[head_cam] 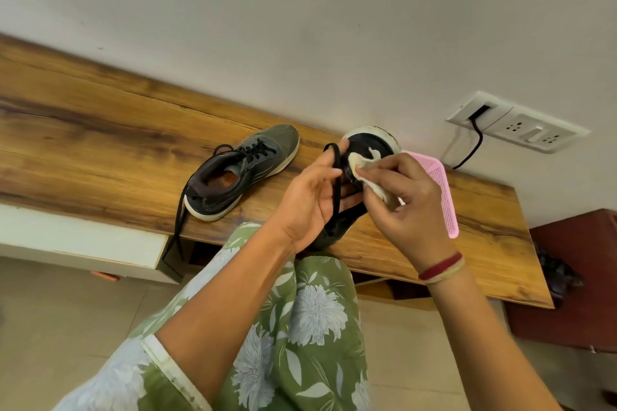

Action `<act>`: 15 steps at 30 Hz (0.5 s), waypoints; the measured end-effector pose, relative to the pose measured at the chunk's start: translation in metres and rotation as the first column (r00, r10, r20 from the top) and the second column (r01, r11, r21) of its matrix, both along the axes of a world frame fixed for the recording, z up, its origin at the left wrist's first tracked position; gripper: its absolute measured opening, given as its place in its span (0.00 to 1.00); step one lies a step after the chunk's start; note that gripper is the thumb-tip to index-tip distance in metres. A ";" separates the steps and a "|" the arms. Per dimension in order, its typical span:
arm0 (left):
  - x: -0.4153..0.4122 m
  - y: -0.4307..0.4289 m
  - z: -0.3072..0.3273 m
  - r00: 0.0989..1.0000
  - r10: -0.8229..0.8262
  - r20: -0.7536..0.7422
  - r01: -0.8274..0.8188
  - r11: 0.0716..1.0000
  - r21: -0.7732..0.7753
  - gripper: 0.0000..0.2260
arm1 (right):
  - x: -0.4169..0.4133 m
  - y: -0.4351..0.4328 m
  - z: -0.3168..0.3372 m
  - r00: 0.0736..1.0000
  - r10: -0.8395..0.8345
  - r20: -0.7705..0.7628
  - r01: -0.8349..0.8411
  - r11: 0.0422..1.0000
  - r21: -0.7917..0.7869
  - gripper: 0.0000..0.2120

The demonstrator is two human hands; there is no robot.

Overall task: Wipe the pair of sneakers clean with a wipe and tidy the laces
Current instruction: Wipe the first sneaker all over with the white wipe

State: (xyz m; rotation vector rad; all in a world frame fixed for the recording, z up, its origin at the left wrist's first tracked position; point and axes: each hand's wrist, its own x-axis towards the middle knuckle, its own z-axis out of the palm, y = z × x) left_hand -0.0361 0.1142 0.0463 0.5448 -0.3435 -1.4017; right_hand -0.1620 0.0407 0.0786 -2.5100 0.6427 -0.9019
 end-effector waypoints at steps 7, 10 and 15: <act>-0.003 -0.004 0.010 0.992 -0.086 0.096 0.073 0.989 0.129 0.22 | -0.011 -0.001 0.013 0.957 -0.056 -0.286 -0.063 0.919 -0.389 0.12; -0.004 -0.004 0.014 0.988 -0.113 0.110 0.096 0.984 0.153 0.24 | -0.015 0.007 0.008 0.983 -0.093 -0.157 0.062 0.979 -0.193 0.14; -0.004 -0.006 0.018 0.985 -0.138 0.101 0.120 0.978 0.169 0.25 | -0.016 0.009 0.009 0.986 -0.070 -0.149 0.065 0.997 -0.037 0.14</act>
